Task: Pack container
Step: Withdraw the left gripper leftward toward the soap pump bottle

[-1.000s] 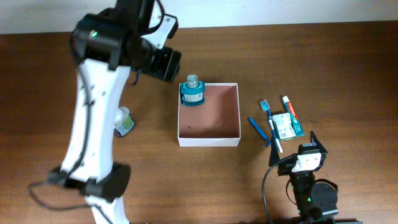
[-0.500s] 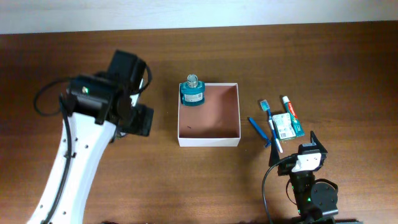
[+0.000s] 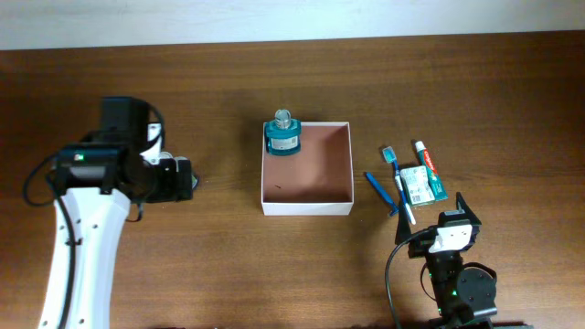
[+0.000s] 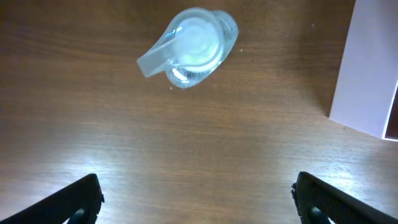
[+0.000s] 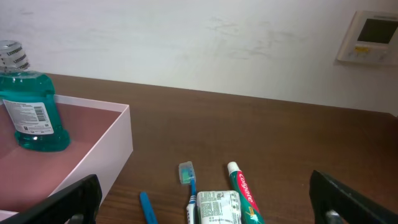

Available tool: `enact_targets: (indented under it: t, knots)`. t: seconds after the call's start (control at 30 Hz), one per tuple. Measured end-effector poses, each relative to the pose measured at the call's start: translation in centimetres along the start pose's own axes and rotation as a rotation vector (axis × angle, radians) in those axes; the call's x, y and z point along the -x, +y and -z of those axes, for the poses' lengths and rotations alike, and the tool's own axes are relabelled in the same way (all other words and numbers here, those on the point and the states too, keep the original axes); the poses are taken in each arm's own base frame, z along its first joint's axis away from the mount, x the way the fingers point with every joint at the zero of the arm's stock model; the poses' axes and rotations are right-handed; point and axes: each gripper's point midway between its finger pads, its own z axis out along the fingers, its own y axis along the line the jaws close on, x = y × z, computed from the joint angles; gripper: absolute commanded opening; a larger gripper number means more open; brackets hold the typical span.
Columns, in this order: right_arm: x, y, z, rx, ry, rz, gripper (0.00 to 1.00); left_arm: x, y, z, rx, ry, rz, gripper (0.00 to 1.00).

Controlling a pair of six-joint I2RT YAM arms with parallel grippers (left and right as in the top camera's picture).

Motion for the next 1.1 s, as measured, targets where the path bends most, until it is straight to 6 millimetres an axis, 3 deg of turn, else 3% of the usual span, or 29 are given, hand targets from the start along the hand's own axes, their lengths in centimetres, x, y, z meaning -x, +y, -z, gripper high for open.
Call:
enact_targets:
  t: [0.27,0.37,0.43,0.53,0.73,1.1]
  knots:
    - [0.0,0.0,0.0,0.0,0.0,0.0,0.98,0.0,4.0,-1.4,-0.084,-0.01,0.189,0.89]
    - [0.0,0.0,0.0,0.0,0.0,0.0,0.98,0.0,5.3,-2.4,-0.11,-0.022,0.253,0.69]
    - [0.0,0.0,0.0,0.0,0.0,0.0,0.98,-0.3,5.8,-3.4,-0.126,-0.026,0.282,0.39]
    - [0.0,0.0,0.0,0.0,0.0,0.0,0.98,-0.9,6.2,-5.2,-0.143,-0.023,0.324,0.03]
    - [0.0,0.0,0.0,0.0,0.0,0.0,0.98,-0.5,7.3,-7.9,-0.146,-0.082,0.402,0.01]
    - [0.0,0.0,0.0,0.0,0.0,0.0,0.98,1.3,7.4,-9.4,-0.178,-0.191,0.419,0.01]
